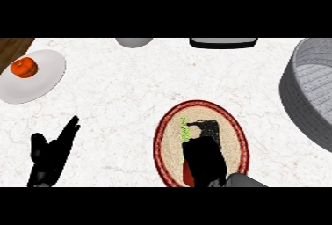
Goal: Pick the bell pepper from the placemat and place it in the basket
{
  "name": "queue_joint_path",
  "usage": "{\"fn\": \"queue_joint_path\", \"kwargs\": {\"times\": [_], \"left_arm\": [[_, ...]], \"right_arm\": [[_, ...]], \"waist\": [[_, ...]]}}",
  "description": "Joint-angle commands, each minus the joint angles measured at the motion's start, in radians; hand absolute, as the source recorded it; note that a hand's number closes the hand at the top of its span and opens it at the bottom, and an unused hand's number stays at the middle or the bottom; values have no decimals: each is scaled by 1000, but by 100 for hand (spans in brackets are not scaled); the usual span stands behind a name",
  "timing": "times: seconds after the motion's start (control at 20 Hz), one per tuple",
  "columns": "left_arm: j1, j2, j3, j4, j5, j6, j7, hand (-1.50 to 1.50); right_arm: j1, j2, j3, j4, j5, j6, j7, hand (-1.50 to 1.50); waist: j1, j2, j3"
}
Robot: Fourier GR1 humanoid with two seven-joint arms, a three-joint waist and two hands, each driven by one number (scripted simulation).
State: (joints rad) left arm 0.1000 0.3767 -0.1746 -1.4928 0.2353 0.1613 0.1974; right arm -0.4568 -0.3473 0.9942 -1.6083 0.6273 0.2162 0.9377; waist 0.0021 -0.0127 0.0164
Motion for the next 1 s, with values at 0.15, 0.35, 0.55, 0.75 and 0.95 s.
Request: {"fn": "queue_joint_path", "kwargs": {"times": [0.15,0.35,0.55,0.75,0.95], "left_arm": [[74,-9,-1,35,17,-17,56,0],[45,-36,-11,-16,-4,37,117,0],[77,-25,8,7,6,2,72,0],[75,-16,34,48,7,-2,36,0],[105,-41,26,56,-2,5,8,0]], "right_arm": [[137,-119,-67,-85,52,-86,4,150],[248,-253,-102,-217,106,-155,1,150],[293,-291,-181,-359,142,-260,7,150],[259,-108,-384,-473,-5,-490,-26,150],[252,-189,-551,-638,-22,-509,-30,150]], "waist": [[-12,11,-16],[-24,7,-15],[-29,5,-16],[-57,9,-13],[-44,8,-16]]}}
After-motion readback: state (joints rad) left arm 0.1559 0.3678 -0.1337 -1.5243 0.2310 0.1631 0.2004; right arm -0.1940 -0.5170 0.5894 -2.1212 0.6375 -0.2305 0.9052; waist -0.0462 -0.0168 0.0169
